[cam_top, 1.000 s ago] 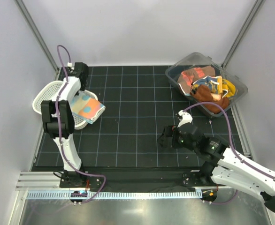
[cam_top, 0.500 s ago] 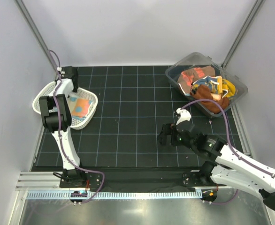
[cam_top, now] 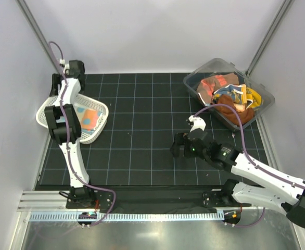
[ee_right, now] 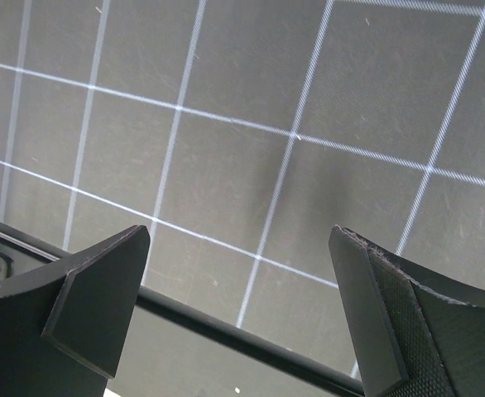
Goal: Fold and stack the towels
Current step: Neatly place the folded towel into the bin, then grab crumpled towel
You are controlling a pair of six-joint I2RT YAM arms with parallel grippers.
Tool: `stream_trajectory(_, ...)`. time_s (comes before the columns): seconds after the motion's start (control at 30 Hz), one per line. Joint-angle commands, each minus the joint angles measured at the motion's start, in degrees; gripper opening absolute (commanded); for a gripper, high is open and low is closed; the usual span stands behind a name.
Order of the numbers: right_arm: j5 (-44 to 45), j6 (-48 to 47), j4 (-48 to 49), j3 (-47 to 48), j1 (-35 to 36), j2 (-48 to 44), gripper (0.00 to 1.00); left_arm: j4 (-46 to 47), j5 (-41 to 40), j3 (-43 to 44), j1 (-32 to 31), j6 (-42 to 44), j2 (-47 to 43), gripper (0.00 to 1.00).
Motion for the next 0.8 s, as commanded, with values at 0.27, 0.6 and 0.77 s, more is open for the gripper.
stream_trajectory(0.27,11.4,-3.3,-6.6,34.1,-17.3,22.2,1.00,-10.3,30.0,-7.4,-22.0,-20.5,-30.4,1.00)
stream_trajectory(0.6,10.5,-5.8,-13.9,53.9,-45.8,40.7,1.00,-5.6,54.9,-32.0,-35.5,-27.8,-50.2,1.00)
stream_trajectory(0.77,7.5,-5.0,-15.5,57.8,-51.8,49.9,0.98,-2.3,56.0,-38.7,-39.6,-28.9,-53.1,0.99)
